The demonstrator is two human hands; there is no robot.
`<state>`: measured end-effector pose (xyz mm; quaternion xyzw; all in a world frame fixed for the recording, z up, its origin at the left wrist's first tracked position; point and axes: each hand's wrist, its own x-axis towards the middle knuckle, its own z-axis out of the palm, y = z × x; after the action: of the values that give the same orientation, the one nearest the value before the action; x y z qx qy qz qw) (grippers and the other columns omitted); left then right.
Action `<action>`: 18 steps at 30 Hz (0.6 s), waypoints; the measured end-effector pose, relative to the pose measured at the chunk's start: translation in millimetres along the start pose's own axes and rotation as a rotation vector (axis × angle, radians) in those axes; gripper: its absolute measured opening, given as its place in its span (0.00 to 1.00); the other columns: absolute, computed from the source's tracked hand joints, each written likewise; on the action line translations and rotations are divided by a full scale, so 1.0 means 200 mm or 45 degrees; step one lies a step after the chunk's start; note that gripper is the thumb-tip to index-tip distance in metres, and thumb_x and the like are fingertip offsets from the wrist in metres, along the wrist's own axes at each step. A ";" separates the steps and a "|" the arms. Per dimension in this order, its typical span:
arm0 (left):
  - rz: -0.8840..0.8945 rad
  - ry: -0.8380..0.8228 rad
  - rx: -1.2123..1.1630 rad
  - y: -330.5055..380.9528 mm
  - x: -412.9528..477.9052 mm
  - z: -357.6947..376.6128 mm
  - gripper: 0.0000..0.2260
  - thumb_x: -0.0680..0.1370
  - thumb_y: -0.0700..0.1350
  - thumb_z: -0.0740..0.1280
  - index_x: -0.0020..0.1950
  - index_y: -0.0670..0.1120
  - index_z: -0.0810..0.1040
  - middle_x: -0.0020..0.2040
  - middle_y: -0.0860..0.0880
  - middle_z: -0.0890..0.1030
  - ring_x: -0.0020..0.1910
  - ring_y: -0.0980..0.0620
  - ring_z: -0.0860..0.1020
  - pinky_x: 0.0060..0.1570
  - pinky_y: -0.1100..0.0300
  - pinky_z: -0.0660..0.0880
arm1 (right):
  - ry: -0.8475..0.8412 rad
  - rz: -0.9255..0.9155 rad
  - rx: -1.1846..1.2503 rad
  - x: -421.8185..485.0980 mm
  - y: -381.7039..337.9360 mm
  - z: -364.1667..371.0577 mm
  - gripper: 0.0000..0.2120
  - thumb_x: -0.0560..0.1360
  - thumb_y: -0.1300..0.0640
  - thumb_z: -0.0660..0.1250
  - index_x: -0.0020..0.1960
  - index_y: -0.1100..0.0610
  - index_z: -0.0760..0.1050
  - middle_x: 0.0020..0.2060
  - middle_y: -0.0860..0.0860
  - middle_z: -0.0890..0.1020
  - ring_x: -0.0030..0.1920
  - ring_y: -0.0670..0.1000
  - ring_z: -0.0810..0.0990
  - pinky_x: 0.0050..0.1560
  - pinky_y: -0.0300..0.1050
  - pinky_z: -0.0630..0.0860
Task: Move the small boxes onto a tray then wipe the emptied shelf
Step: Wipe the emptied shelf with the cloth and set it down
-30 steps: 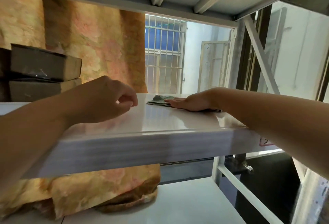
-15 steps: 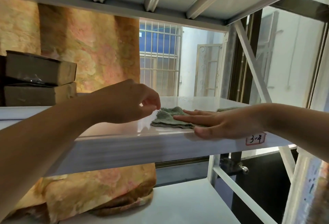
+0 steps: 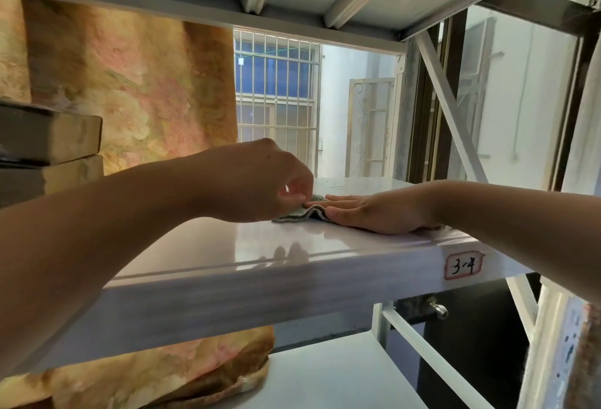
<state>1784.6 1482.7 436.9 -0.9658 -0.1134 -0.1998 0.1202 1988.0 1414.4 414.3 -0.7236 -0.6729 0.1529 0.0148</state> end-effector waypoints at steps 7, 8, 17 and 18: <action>-0.031 -0.120 0.204 -0.08 0.00 0.04 0.10 0.78 0.50 0.59 0.52 0.54 0.79 0.47 0.55 0.83 0.43 0.56 0.80 0.46 0.54 0.80 | -0.061 0.159 0.082 0.24 0.08 -0.12 0.27 0.76 0.33 0.46 0.74 0.35 0.47 0.76 0.39 0.52 0.75 0.47 0.52 0.75 0.52 0.49; -0.022 -0.102 0.260 -0.09 0.00 0.05 0.11 0.78 0.50 0.58 0.52 0.54 0.79 0.46 0.54 0.83 0.41 0.55 0.80 0.44 0.54 0.80 | -0.066 0.168 0.108 0.28 0.09 -0.13 0.27 0.77 0.33 0.46 0.74 0.34 0.48 0.76 0.40 0.53 0.75 0.47 0.54 0.74 0.51 0.52; -0.113 -0.087 0.124 -0.13 0.00 0.06 0.10 0.77 0.49 0.60 0.53 0.55 0.79 0.47 0.56 0.82 0.44 0.59 0.79 0.49 0.56 0.78 | -0.040 0.318 0.200 0.59 0.11 -0.24 0.29 0.75 0.31 0.49 0.74 0.39 0.56 0.70 0.49 0.70 0.63 0.52 0.75 0.68 0.51 0.69; -0.110 -0.089 0.100 -0.13 0.00 0.07 0.10 0.77 0.49 0.60 0.52 0.55 0.80 0.47 0.56 0.83 0.44 0.59 0.79 0.49 0.56 0.78 | -0.029 0.361 0.201 0.63 0.12 -0.25 0.31 0.75 0.31 0.50 0.73 0.43 0.61 0.67 0.51 0.73 0.61 0.53 0.77 0.67 0.50 0.70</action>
<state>1783.1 1510.9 430.4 -0.9609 -0.1669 -0.1665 0.1453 2030.0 1544.1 430.1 -0.8061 -0.5501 0.2141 0.0423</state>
